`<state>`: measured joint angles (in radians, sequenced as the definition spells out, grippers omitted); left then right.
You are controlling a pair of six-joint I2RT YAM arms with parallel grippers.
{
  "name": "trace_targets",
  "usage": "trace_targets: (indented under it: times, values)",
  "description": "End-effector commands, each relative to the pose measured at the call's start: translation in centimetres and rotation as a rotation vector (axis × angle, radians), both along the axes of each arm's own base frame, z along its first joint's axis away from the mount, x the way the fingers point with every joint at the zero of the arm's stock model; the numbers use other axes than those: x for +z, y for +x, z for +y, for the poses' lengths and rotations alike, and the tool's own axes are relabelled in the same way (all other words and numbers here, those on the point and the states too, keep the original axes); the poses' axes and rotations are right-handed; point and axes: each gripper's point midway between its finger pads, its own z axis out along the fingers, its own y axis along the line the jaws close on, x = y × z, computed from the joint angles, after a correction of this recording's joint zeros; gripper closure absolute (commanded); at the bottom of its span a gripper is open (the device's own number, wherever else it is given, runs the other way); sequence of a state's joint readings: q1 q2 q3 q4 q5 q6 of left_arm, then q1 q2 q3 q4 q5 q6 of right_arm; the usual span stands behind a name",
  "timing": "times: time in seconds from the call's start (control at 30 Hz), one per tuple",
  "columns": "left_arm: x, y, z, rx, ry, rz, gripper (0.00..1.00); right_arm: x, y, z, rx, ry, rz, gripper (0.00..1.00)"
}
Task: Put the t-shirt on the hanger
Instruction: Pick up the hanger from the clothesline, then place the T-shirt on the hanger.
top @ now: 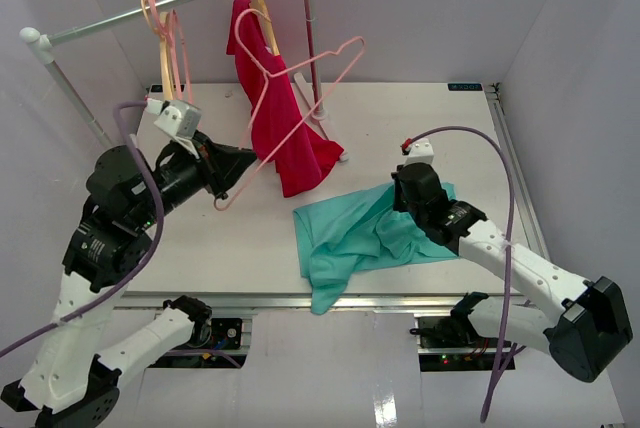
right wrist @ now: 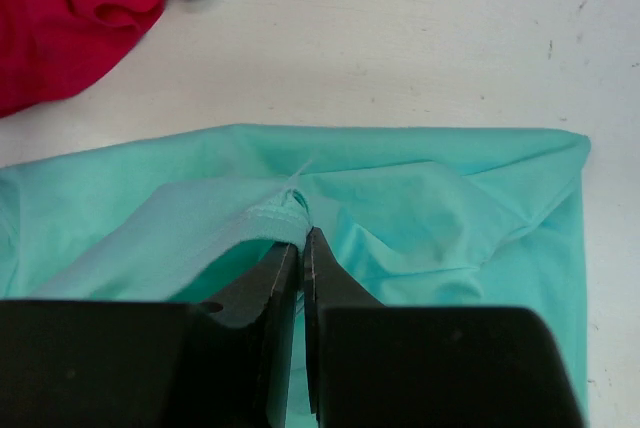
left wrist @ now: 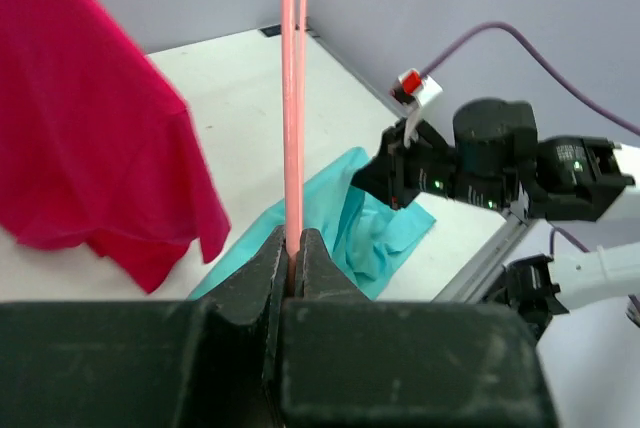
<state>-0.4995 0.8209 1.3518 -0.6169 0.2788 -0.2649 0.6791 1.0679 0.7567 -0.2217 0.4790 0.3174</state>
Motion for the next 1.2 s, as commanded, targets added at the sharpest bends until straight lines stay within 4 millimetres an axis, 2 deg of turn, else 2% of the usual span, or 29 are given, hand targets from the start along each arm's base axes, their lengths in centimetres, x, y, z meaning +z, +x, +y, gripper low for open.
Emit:
trace_targets:
  times: [0.0, 0.1, 0.27, 0.37, 0.57, 0.7, 0.9, 1.17]
  values:
    - [-5.1, -1.6, -2.5, -0.198, 0.066, 0.082, 1.0, 4.0, 0.4, -1.2, -0.039, 0.105, -0.07, 0.92]
    - [-8.4, -2.8, -3.3, -0.292, 0.1, 0.136, 1.0, 4.4, 0.7, -1.8, -0.064, 0.098, -0.073, 0.92]
    - [-11.7, -4.0, -2.9, -0.324, 0.133, 0.17, 1.0, 5.1, 1.9, -2.2, -0.09, 0.108, -0.07, 0.92]
    - [-12.1, -5.4, -2.5, -0.343, 0.125, 0.168, 1.0, 5.5, 2.6, -1.9, -0.092, 0.111, -0.061, 0.92]
    - [-13.8, -6.0, -1.1, -0.268, 0.142, 0.213, 1.0, 5.0, 3.3, -2.0, -0.097, 0.128, -0.038, 0.92]
    - [-14.5, -6.7, -1.4, -0.307, 0.127, 0.232, 1.0, 5.3, 3.7, -1.7, -0.091, 0.137, -0.039, 0.92]
    - [-16.4, -5.4, -2.1, -0.304, 0.141, 0.302, 1.0, 6.3, 3.5, -1.4, -0.077, 0.165, -0.054, 0.92]
    - [-16.3, -4.4, -3.2, -0.328, 0.125, 0.305, 1.0, 6.8, 3.4, -1.0, -0.047, 0.174, -0.058, 0.92]
